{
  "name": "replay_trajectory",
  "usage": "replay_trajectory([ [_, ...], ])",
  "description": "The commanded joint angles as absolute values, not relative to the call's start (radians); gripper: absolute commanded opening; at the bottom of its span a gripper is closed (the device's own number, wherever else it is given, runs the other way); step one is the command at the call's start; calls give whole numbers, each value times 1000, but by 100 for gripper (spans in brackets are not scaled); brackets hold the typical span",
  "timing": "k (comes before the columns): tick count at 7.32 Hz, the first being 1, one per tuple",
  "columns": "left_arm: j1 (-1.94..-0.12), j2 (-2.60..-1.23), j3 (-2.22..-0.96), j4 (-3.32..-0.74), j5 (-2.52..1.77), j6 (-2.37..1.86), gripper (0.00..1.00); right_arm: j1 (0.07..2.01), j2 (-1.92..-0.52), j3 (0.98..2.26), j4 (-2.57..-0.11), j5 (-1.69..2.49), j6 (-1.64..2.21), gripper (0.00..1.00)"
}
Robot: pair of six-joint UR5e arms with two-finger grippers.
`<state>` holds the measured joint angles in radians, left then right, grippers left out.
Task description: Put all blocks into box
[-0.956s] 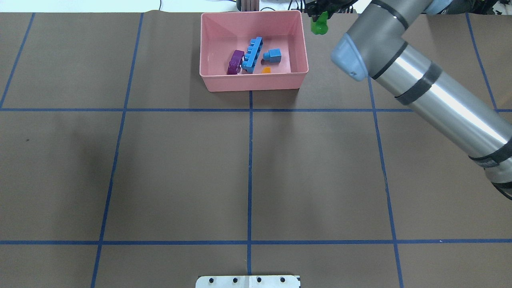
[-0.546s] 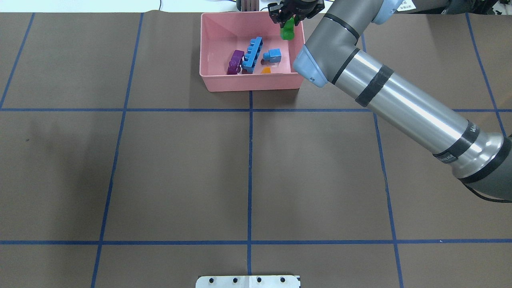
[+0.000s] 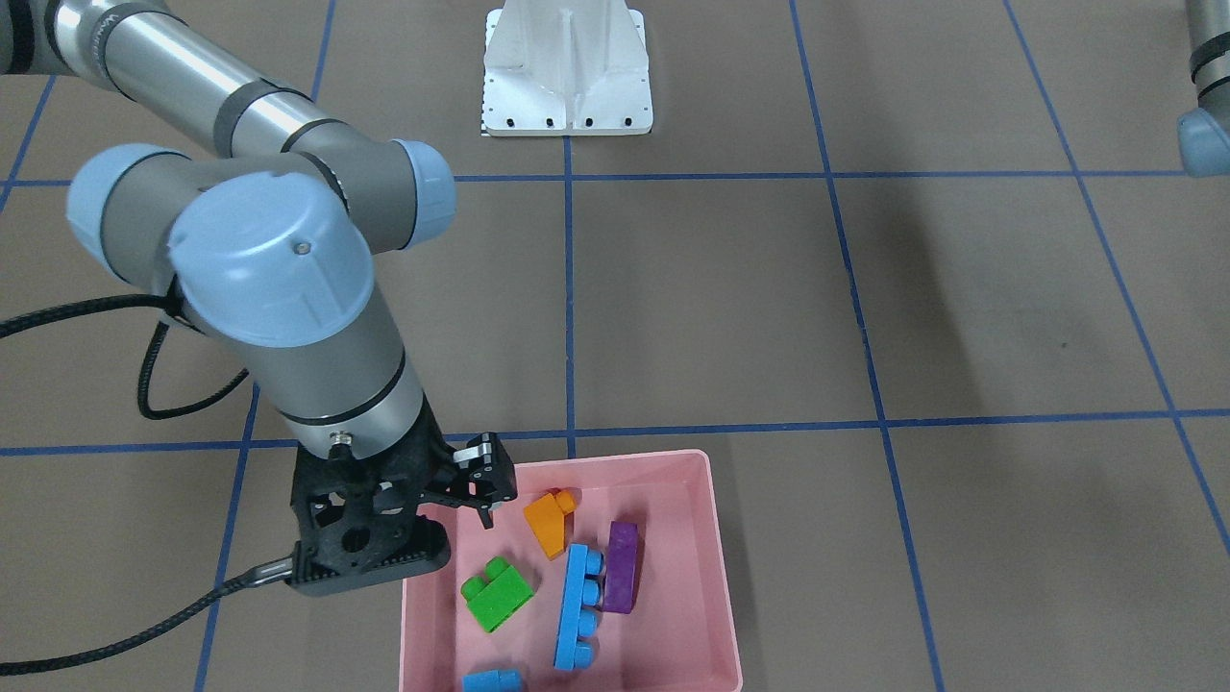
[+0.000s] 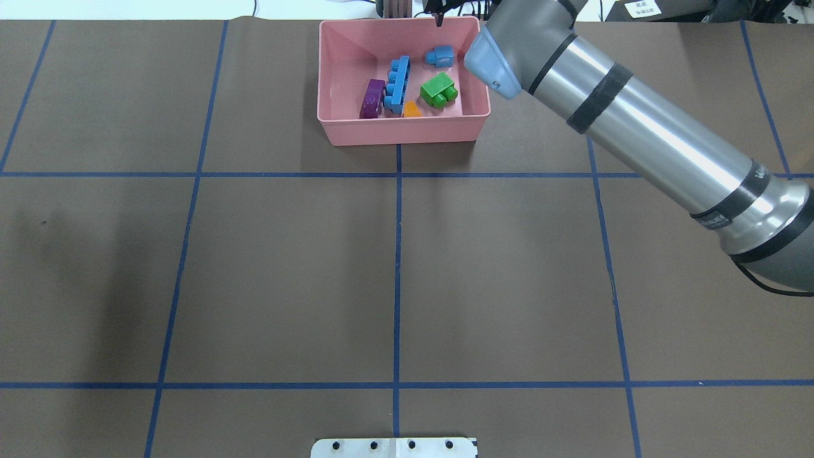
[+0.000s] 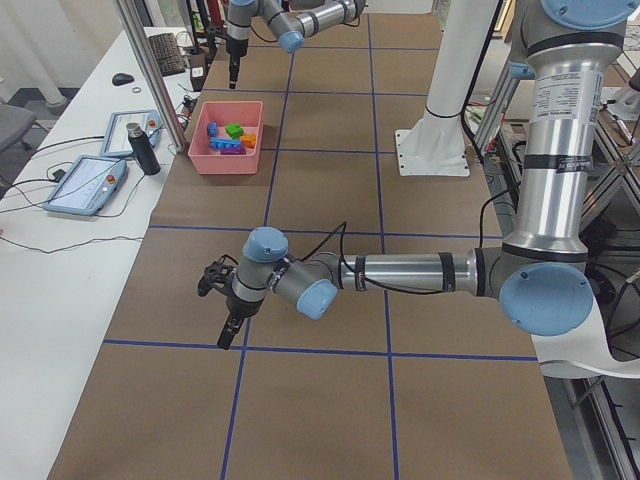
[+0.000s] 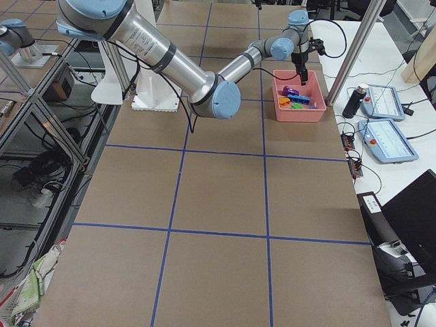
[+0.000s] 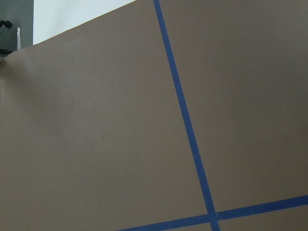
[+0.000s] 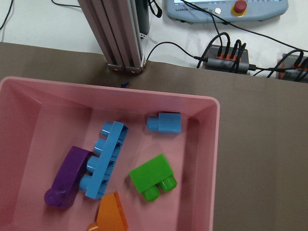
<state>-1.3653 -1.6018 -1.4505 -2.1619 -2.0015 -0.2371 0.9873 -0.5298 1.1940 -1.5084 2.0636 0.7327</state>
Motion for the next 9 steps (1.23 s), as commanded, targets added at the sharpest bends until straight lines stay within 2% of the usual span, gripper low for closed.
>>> replay_trajectory([
  [1, -1434, -1603, -1468, -2047, -2141, -198, 100, 1110, -598, 1299, -1722, 2166, 558, 100],
  [2, -1468, -1598, -1468, -2046, -2184, -122, 100, 1176, -657, 1337, -1773, 2216, 473, 100],
  [4, -1515, -1572, -1498, -1992, -2250, -95, 100, 1239, -893, 1516, -1764, 2284, 426, 100],
  [7, -1532, -1540, -1682, -1702, -2249, 44, 100, 1290, -1185, 1555, -1597, 2272, 422, 100],
  [8, -1535, -1539, -1692, -1665, -2249, 81, 100, 1313, -1322, 1565, -1475, 2255, 416, 100],
  [9, -1564, -1466, -1697, -1670, -2266, 84, 100, 1342, -1410, 1557, -1388, 2270, 411, 100],
])
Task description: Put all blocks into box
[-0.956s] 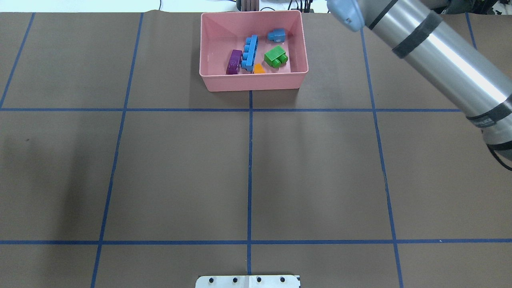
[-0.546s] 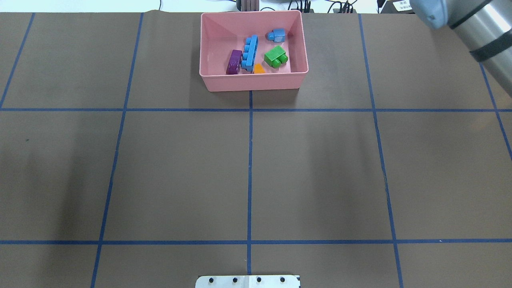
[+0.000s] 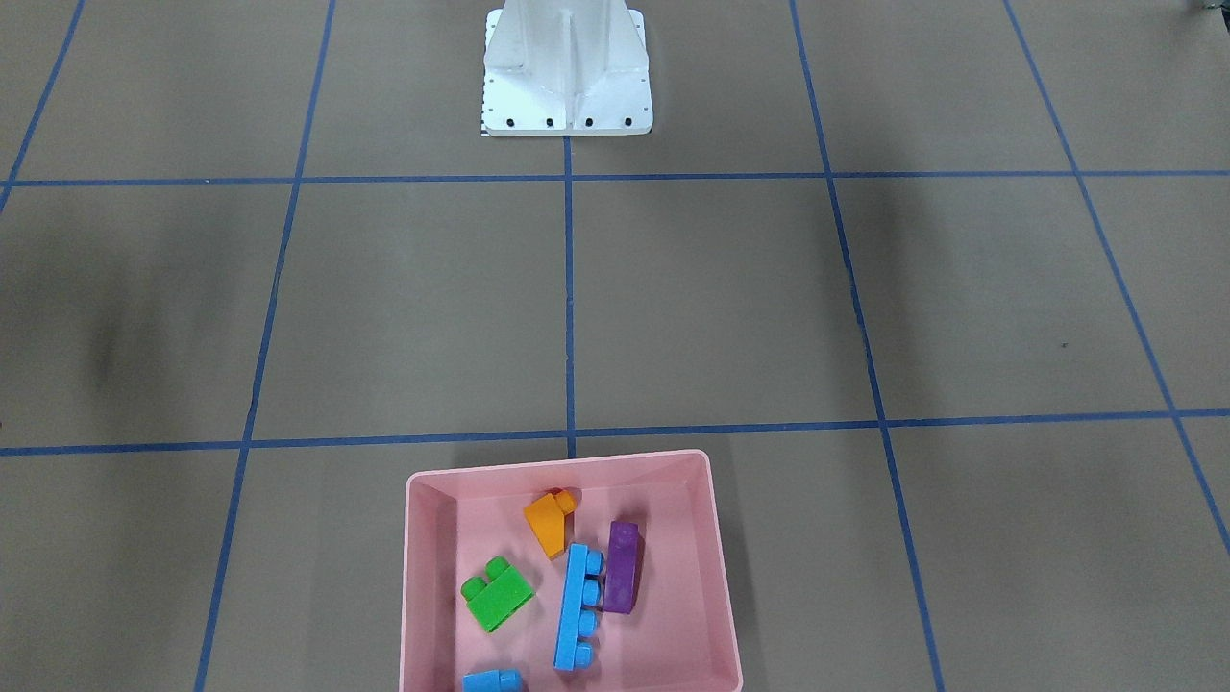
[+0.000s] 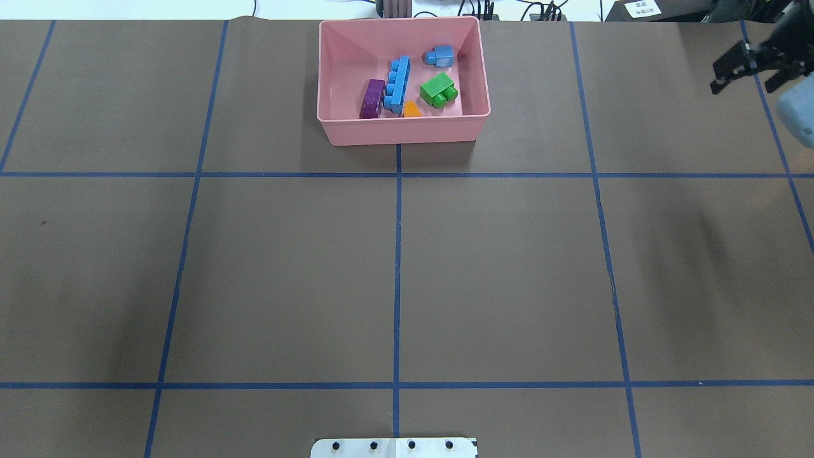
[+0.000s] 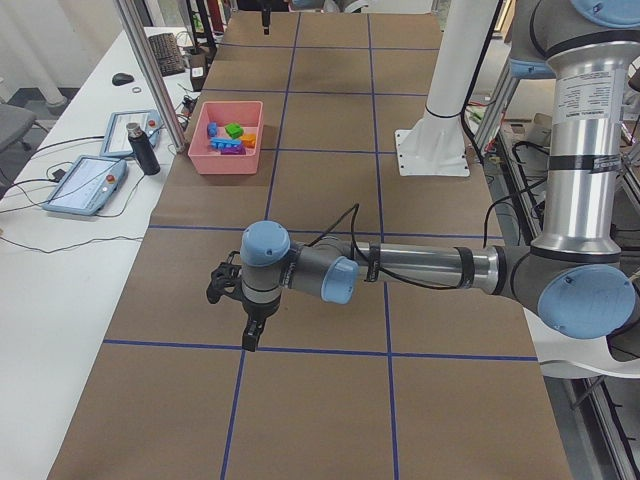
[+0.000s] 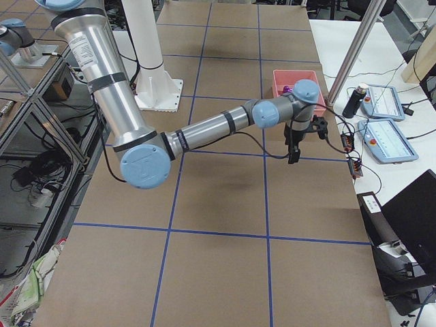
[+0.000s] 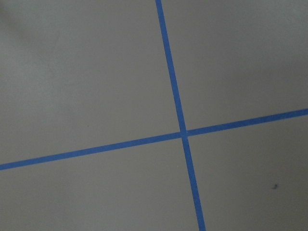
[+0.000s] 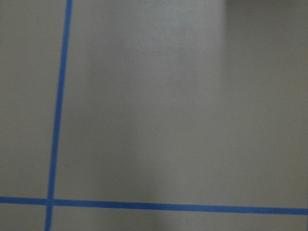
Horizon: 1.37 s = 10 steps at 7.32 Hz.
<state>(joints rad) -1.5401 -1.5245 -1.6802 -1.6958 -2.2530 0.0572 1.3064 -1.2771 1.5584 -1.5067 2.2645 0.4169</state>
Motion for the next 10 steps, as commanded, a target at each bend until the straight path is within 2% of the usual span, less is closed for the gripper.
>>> replay_trajectory([
  [1, -1568, -1442, -1709, -1692, -2263, 86, 100, 1395, -1448, 1563, -1396, 2304, 407, 100],
  [4, -1568, -1431, -1709, -1704, -2258, 83, 100, 1506, -1586, 1615, -1393, 2450, 403, 100],
  [6, -1568, -1433, -1709, -1703, -2257, 83, 100, 1535, -1620, 1634, -1416, 2451, 317, 100],
  [9, -1568, -1434, -1712, -1703, -2256, 83, 100, 1638, -1635, 1670, -1677, 2434, -124, 100],
  [10, -1568, -1434, -1712, -1703, -2256, 81, 100, 1667, -1634, 1737, -1806, 2404, -190, 100],
])
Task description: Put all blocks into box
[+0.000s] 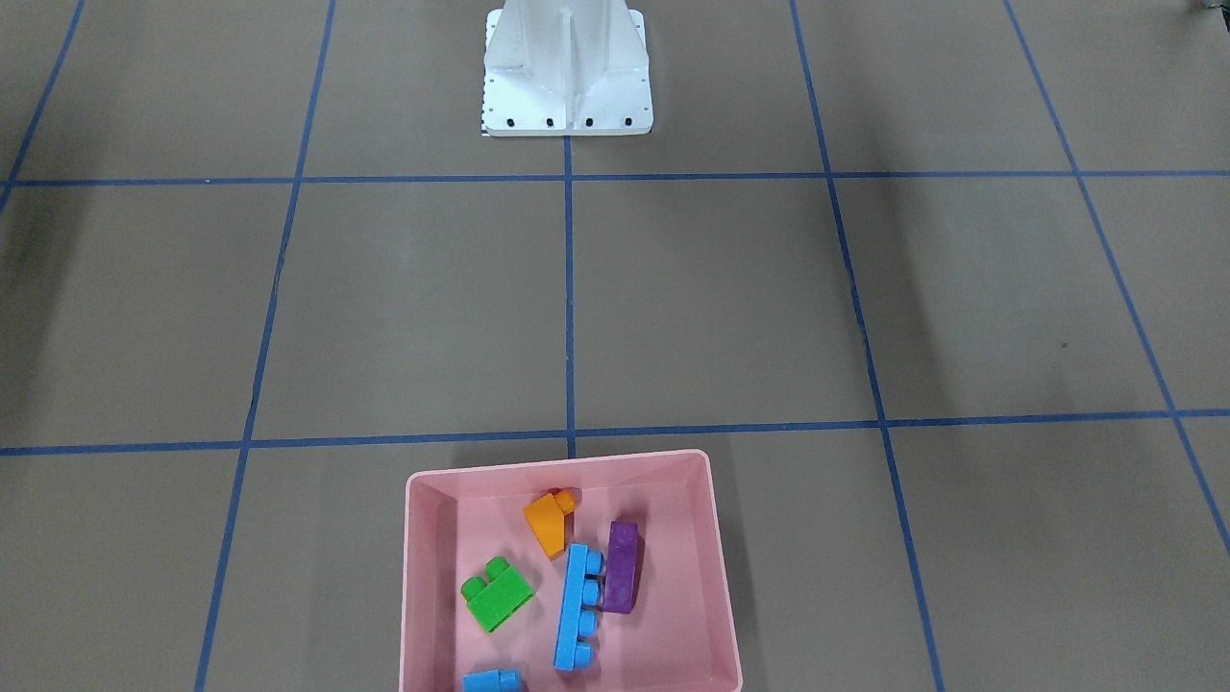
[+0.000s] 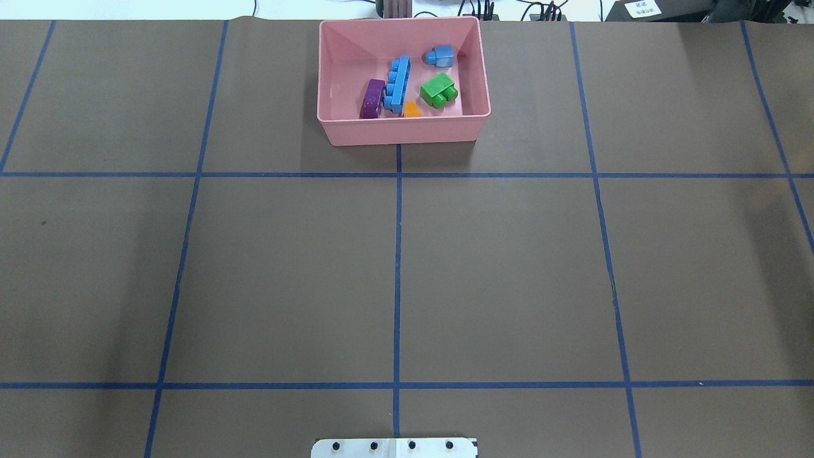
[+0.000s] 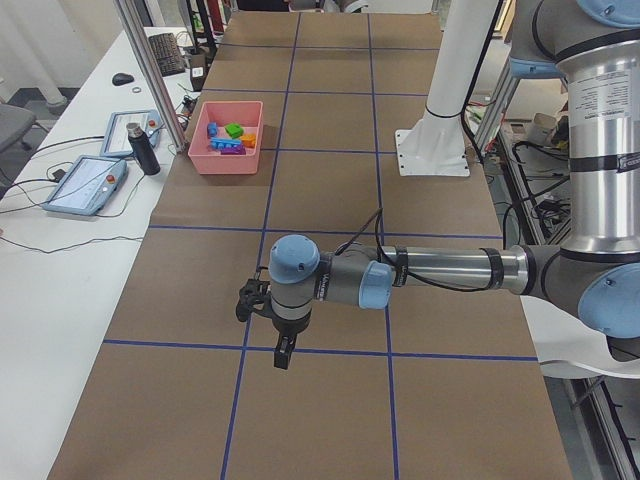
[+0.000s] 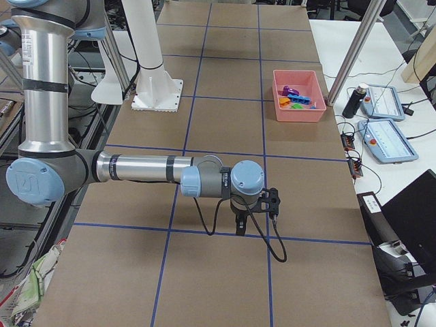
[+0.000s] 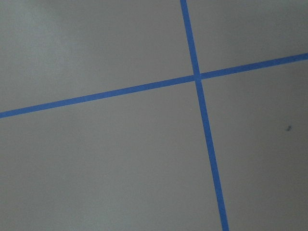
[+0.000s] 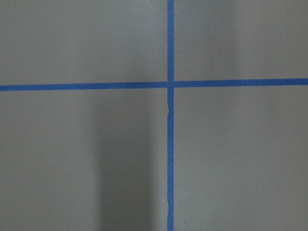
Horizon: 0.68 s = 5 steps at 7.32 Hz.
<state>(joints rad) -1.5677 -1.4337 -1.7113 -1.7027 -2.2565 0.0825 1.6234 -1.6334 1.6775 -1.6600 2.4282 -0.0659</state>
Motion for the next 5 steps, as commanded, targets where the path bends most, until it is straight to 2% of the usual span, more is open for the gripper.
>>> replay_trajectory([
  [1, -1569, -1431, -1716, -1703, -2256, 81, 100, 1687, -1640, 1826, -1910, 2320, -242, 100],
  [3, -1568, -1428, -1720, -1704, -2260, 74, 100, 1720, -1678, 1824, -1968, 2321, -247, 100],
  [5, -1566, -1430, -1710, -1706, -2261, 74, 100, 1717, -1704, 1745, -1761, 2335, -239, 100],
])
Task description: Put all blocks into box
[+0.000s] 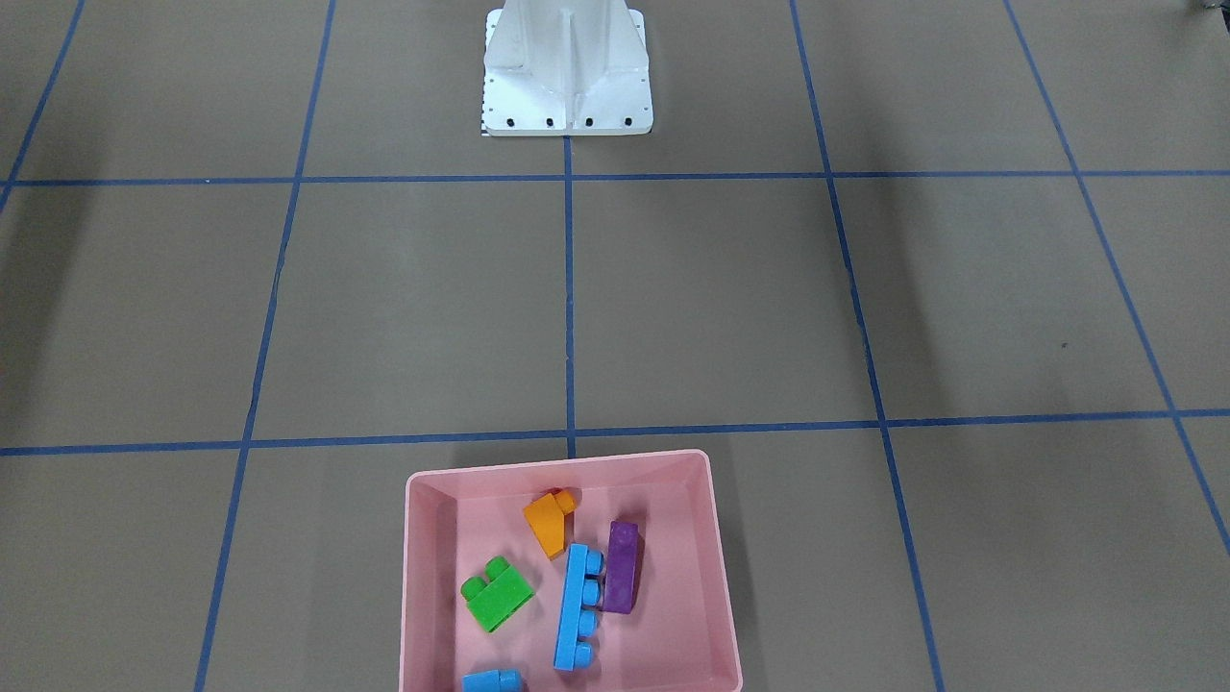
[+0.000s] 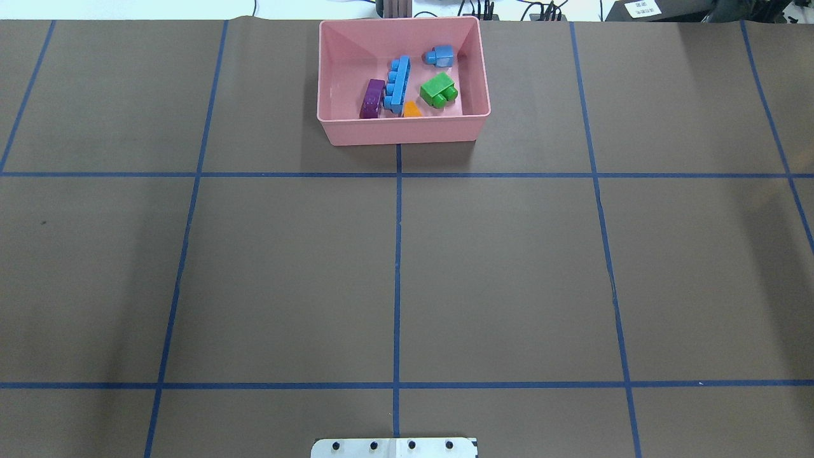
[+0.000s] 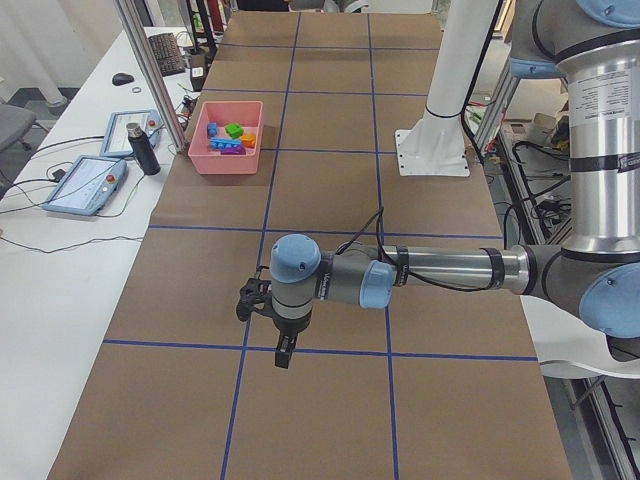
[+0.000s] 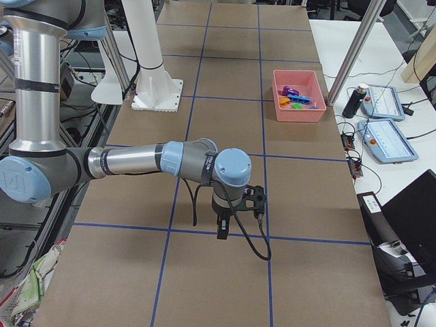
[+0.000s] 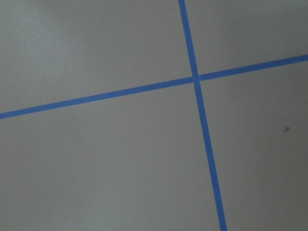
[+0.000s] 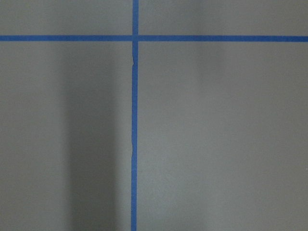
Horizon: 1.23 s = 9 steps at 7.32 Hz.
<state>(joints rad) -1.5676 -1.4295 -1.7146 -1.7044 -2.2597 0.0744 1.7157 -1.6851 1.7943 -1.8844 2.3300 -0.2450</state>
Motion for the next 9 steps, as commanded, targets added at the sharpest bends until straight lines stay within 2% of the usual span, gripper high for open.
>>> replay_trajectory([
  [1, -1568, -1430, -1713, -1704, -2261, 74, 100, 1717, -1704, 1723, -1699, 2336, -229, 100],
  [9, -1569, -1427, -1735, -1689, -2270, 72, 100, 1717, -1697, 1753, -1695, 2349, -140, 100],
])
